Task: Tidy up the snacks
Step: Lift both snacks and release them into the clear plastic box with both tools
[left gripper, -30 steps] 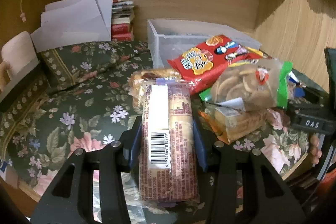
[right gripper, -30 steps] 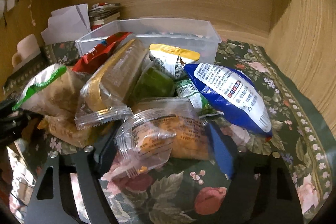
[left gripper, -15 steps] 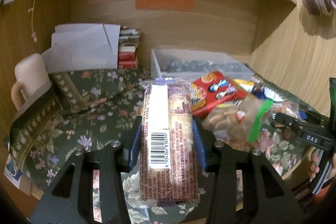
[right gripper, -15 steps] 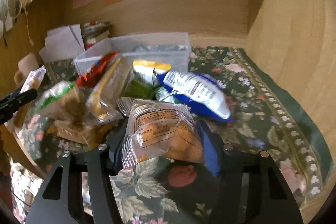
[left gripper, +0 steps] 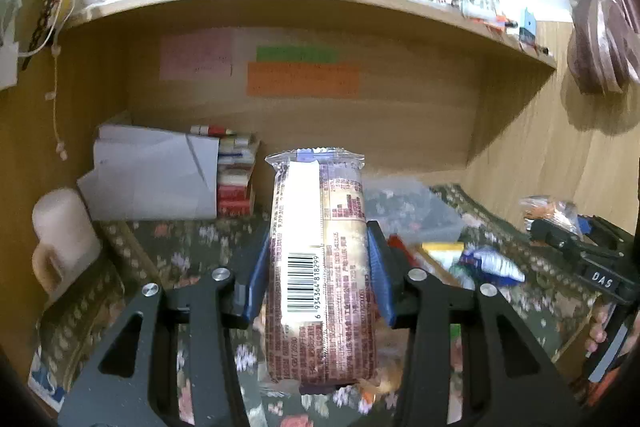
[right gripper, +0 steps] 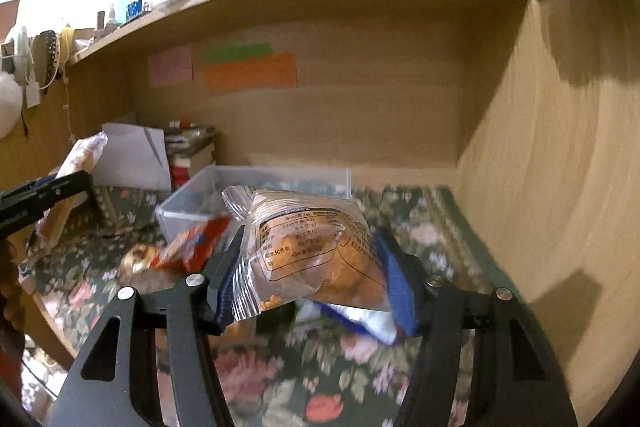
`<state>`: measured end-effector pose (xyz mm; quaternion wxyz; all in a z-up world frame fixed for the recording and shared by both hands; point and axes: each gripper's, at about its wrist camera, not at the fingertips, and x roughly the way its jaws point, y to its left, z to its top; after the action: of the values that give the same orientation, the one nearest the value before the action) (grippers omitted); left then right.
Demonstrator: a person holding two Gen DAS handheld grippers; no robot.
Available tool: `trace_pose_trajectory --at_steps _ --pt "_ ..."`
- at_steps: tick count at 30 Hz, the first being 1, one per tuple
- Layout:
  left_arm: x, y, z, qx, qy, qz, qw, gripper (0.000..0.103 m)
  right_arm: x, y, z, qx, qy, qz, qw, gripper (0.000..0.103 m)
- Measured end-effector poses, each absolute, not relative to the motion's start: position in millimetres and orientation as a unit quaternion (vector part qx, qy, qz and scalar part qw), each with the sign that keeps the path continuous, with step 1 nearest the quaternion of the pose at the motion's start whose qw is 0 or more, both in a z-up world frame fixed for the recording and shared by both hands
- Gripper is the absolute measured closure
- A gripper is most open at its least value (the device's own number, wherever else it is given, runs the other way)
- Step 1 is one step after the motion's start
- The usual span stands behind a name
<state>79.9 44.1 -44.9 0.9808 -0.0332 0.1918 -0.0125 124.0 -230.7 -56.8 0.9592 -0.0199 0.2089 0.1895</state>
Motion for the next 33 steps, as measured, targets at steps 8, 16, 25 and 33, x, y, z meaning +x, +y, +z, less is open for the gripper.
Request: trace_pose_trajectory --at_steps 8,16,25,33 --pt "129 40 -27 -0.032 0.192 -0.005 0.981 0.058 168 -213 -43 -0.025 0.195 0.193 0.961 0.045" --pt "184 32 -28 -0.015 0.212 -0.011 0.977 0.058 215 -193 -49 -0.032 0.223 0.195 0.955 0.045" --pt "246 30 -59 -0.003 0.273 -0.007 0.962 0.058 258 -166 -61 -0.064 0.282 0.218 0.932 0.045" --pt "273 31 -85 -0.004 0.330 -0.034 0.943 0.057 279 -154 -84 -0.060 0.344 0.249 0.903 0.040"
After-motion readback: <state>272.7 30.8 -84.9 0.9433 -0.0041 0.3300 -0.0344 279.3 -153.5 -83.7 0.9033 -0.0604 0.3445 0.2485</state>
